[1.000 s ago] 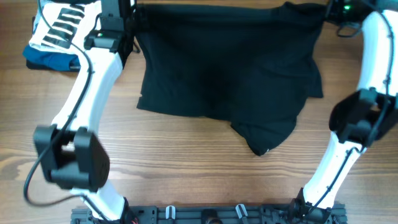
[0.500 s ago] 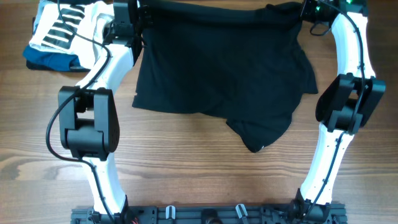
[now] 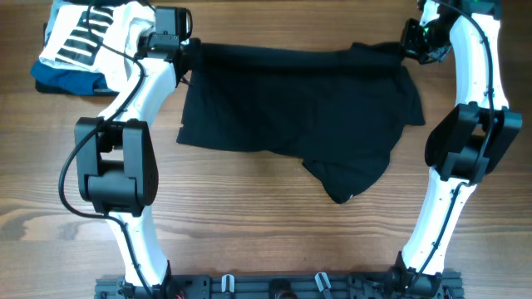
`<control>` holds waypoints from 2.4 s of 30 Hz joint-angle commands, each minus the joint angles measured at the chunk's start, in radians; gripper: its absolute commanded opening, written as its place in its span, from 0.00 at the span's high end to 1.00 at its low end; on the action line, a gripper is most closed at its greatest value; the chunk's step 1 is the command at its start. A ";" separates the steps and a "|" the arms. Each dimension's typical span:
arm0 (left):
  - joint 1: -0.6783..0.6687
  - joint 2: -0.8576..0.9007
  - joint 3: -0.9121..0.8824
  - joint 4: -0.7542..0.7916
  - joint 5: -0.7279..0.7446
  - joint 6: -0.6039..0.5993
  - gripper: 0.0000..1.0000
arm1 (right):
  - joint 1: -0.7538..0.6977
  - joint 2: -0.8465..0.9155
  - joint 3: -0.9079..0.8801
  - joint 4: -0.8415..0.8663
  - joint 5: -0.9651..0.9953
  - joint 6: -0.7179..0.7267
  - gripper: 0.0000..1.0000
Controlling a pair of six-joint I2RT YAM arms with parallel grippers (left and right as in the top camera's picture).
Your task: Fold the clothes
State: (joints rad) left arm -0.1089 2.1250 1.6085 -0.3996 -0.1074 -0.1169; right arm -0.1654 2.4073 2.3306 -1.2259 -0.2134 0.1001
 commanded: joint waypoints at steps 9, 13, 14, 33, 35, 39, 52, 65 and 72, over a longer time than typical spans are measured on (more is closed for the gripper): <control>0.018 -0.042 0.006 -0.163 -0.017 0.035 0.96 | -0.036 -0.033 -0.131 -0.077 0.087 -0.021 0.96; 0.017 -0.042 0.006 -0.195 -0.017 0.035 0.59 | -0.036 -0.033 -0.131 -0.087 0.087 -0.041 0.56; 0.017 -0.042 0.006 -0.201 -0.017 0.035 0.42 | -0.036 -0.033 -0.131 -0.101 0.087 -0.048 0.42; 0.121 -0.343 0.012 -0.386 0.153 -0.026 0.13 | 0.154 -0.122 -0.171 0.010 0.038 -0.335 0.55; 0.150 -0.342 0.012 -0.414 0.157 -0.026 0.13 | 0.163 -0.106 -0.187 0.043 0.037 -0.333 0.56; 0.206 -0.342 0.012 -0.420 0.208 -0.026 0.13 | 0.163 -0.062 -0.198 0.156 0.034 -0.294 0.54; 0.168 -0.342 0.012 -0.391 0.208 -0.022 0.14 | 0.162 -0.024 -0.198 -0.021 0.002 -0.149 0.92; 0.073 -0.236 0.012 -0.308 0.213 -0.018 0.13 | 0.162 -0.051 -0.341 -0.032 0.037 -0.097 0.94; -0.025 -0.116 0.012 -0.278 0.230 0.040 0.17 | 0.161 -0.235 -0.333 0.053 -0.050 -0.091 0.76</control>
State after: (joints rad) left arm -0.0891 1.9507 1.6169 -0.6685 0.1001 -0.1200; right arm -0.0006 2.3051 1.9862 -1.1843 -0.2283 0.0010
